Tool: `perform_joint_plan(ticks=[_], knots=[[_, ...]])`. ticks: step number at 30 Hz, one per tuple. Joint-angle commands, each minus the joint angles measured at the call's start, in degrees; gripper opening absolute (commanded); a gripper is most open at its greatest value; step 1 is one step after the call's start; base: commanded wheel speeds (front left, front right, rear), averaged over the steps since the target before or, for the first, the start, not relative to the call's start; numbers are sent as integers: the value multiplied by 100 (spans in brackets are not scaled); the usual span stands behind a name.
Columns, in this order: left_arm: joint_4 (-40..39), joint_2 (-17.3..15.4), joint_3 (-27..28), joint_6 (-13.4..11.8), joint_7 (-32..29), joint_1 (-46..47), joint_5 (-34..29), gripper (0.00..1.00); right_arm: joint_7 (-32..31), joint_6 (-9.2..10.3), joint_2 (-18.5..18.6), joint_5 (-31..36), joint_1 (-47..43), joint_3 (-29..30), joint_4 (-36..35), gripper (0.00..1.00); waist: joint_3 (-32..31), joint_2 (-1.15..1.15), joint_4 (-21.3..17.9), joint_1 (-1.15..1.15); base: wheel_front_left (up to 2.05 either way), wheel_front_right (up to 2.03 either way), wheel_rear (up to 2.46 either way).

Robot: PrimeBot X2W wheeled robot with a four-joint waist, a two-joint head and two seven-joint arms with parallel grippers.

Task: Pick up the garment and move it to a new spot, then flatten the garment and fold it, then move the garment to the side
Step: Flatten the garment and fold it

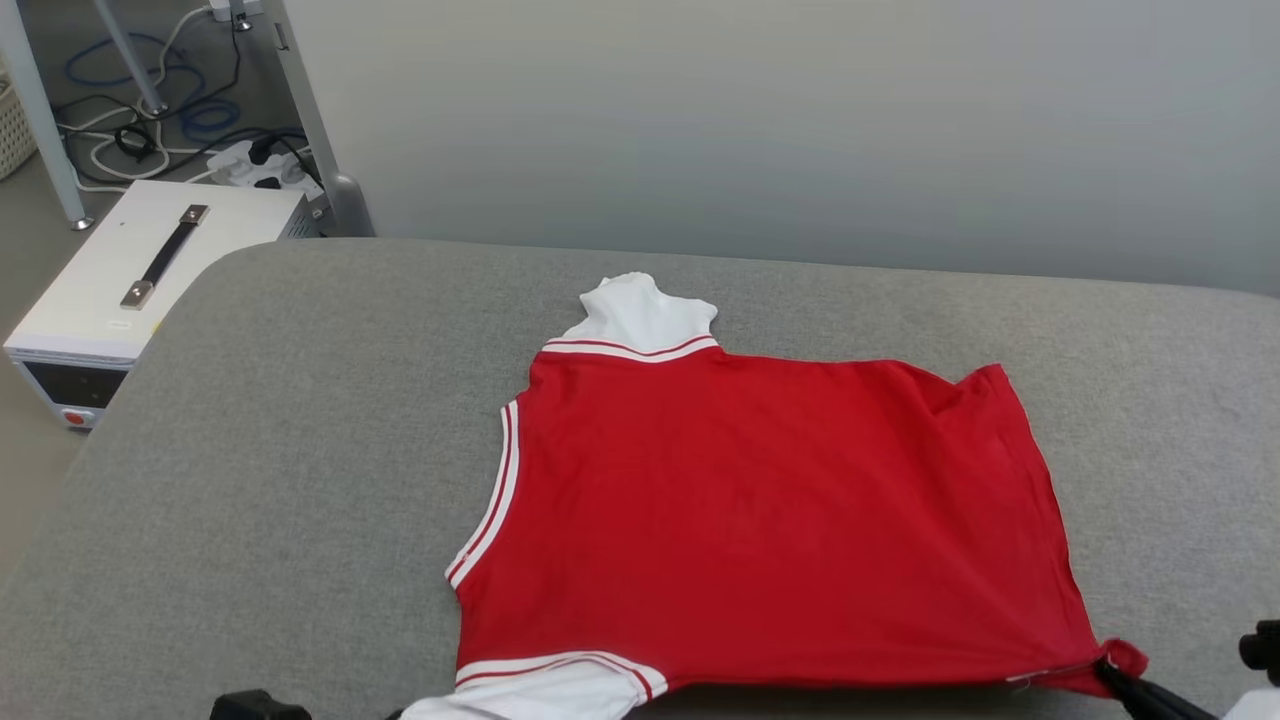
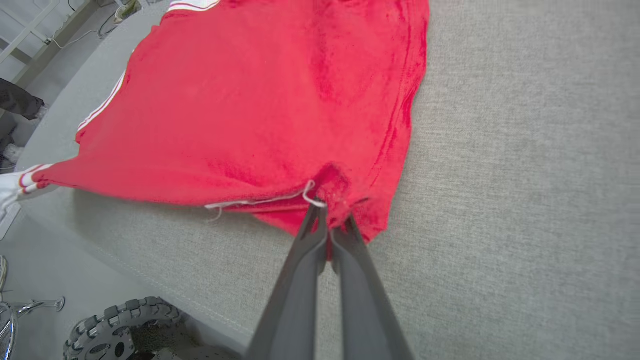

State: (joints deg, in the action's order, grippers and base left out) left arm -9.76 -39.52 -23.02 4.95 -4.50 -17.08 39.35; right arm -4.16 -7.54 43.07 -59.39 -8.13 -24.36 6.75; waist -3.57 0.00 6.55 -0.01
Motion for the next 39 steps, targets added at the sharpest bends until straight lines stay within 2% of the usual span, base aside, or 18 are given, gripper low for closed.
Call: perform_joint_plan(ticks=[1,8,15,28,39], knots=[[-36,-17,35,-23,42,196,-73,0,-62,5,-53,96,-31,163,-98,0,103,0,-21,1,0,0,0],[-38,98,20,30,-154,1229,-215,0,-562,5,-335,549,226,828,-538,0,525,0,-74,1,0,0,0],[417,163,-195,166,-422,2390,-303,0,-1159,5,-668,1028,801,1070,-587,0,1011,0,-166,1,0,0,0],[1765,300,-822,248,-614,3893,-290,0,-1719,5,-1096,1582,1701,1095,-114,0,1649,0,-295,1,0,0,0],[2947,405,-1666,253,-273,4766,-113,0,-1880,5,-1328,1850,2228,963,444,0,1992,0,-380,1,0,0,0]])
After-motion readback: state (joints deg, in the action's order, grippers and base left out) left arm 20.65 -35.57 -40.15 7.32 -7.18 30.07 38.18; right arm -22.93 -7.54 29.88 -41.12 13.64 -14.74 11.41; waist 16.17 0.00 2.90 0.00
